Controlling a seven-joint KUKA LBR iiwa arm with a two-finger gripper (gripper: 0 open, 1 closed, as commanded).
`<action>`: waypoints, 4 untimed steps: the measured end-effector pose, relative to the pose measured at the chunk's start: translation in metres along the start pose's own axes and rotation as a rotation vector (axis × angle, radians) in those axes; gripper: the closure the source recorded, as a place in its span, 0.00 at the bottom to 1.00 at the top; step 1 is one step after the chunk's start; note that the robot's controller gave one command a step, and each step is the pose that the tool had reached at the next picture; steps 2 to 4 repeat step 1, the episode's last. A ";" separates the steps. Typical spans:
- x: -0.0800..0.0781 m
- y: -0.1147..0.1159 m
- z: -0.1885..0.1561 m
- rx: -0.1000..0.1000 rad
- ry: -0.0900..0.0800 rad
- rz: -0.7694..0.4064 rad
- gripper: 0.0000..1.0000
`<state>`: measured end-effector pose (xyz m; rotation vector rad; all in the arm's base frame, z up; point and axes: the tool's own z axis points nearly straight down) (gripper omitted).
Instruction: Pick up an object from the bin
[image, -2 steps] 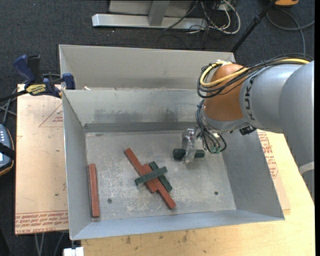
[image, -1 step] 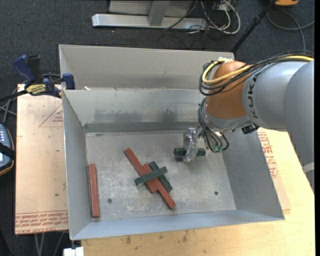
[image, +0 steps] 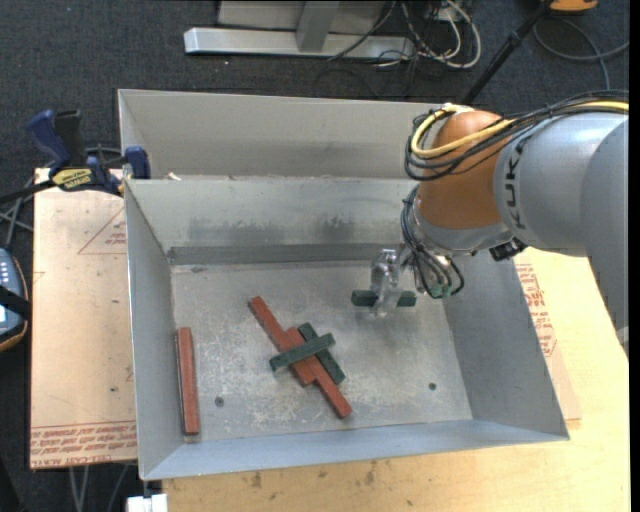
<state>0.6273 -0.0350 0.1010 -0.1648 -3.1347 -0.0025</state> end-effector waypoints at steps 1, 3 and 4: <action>-0.001 0.000 -0.020 0.000 -0.005 0.000 1.00; -0.001 0.000 -0.020 0.000 -0.005 0.000 1.00; -0.001 0.000 -0.020 0.000 -0.005 0.000 1.00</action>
Offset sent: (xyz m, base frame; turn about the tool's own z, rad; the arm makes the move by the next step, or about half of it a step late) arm 0.0000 -0.0001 0.0001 0.0000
